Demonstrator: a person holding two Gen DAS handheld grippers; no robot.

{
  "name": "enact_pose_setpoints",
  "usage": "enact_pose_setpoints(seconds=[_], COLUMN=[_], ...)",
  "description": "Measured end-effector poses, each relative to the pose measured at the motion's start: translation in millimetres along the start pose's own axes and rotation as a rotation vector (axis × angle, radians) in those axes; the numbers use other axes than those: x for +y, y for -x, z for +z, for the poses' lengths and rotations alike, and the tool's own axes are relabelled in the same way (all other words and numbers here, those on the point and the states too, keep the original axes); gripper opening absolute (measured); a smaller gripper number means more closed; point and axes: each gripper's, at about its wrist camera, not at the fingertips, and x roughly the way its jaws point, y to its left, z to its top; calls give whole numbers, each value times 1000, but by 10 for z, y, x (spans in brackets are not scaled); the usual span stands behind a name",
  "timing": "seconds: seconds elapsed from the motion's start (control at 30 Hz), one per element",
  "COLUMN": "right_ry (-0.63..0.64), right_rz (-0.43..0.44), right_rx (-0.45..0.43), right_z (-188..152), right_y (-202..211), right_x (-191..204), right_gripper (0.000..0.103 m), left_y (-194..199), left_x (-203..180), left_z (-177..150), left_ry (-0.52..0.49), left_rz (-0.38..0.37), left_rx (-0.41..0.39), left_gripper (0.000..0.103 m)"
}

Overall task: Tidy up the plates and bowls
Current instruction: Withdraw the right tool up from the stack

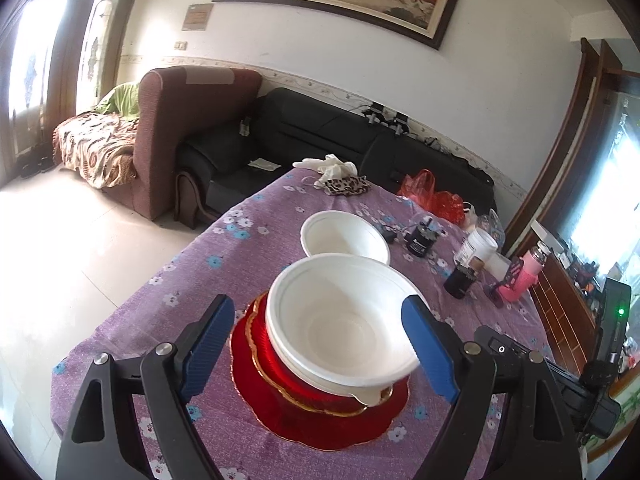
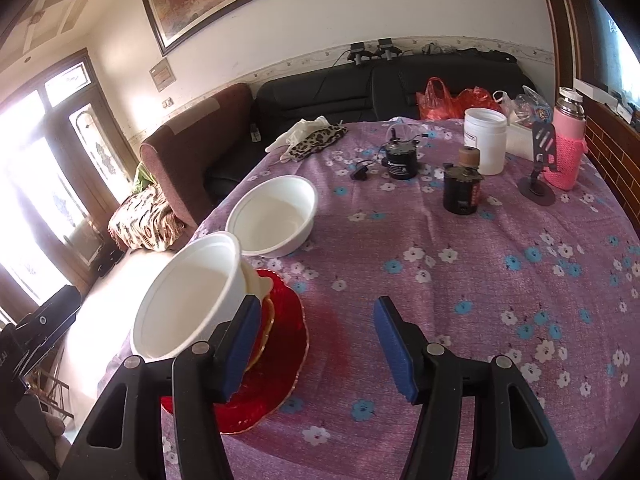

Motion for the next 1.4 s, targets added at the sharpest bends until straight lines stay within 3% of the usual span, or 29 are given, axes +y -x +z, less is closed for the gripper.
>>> enact_pose_setpoints(seconds=[0.33,0.5,0.6,0.67,0.73,0.97,1.1,1.2,1.27,1.4], right_ry=[17,63,95,108,125,226,290,306,290,224], right_rz=[-16,-58,-108,-135,-174,-331,-362,-336,-295,-192], right_rx=[-16,-83,-154,-208,-267,-404,-400,-361,-306,-120], right_z=[66,249,468,636,830,1507,1904,2112,2131,2045], right_y=[97,570,1021,1352,1680,2339,2304,1955,1606,617], right_x=[-72,-69,-86,-102,-97,148,392,530,538,450], right_gripper=[64,64,65,72,78,86,90,93,93,93], left_y=[211,815,1204,1448,1698,2020,1882,1536,1172,34], left_x=[-106,-121,-75,-24,54,383,456,532,568,501], left_z=[44,263,474,624,817,1630,2098,2319,2361,2185], left_ry=[-25,-106,-169,-207,-235,-183,-186,-151,-125,-132], left_rz=[-22,-86,-109,-75,9,133,247,240,195,85], left_rx=[-21,-106,-142,-186,-249,-327,-381,-369,-316,-111], left_gripper=[85,86,92,92,93,98,99,100,100,100])
